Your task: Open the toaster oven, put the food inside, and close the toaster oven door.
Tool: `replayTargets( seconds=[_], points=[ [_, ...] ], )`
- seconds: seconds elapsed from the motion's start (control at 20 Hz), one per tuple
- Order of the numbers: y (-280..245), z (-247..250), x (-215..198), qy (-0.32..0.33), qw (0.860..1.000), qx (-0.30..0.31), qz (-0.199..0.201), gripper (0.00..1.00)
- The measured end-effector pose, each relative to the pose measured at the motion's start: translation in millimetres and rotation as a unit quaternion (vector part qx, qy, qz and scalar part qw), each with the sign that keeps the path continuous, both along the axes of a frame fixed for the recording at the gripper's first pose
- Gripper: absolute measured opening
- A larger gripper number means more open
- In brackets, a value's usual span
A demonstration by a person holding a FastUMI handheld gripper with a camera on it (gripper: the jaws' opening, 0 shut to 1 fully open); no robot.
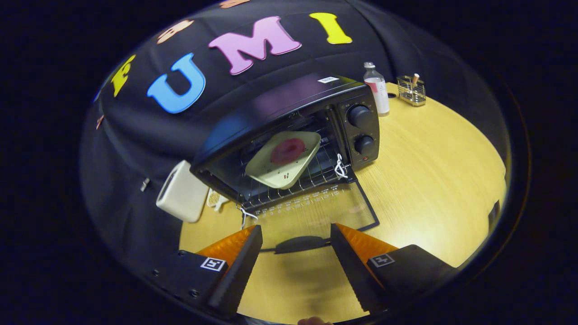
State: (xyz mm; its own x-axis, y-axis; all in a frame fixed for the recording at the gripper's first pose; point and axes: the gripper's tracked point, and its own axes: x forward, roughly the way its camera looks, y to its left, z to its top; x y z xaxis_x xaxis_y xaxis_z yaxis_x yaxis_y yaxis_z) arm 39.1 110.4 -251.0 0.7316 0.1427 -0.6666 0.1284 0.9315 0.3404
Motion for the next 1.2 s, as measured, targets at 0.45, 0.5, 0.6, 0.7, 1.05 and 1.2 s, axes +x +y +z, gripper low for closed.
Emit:
replayTargets(
  seconds=[0.45,0.5,0.6,0.7,1.05,1.2],
  points=[
    [-1,-72,-36,0.064,0.984,-0.146,0.074,1.0],
    [-2,-79,-32,0.067,0.983,-0.156,0.072,1.0],
    [1,-89,-24,0.072,0.979,-0.174,0.077,1.0],
    [3,-100,-17,0.081,0.976,-0.184,0.08,1.0],
    [6,-96,5,0.069,0.973,-0.201,0.087,0.98],
    [7,-74,3,0.044,0.972,-0.207,0.103,0.98]
  ],
)
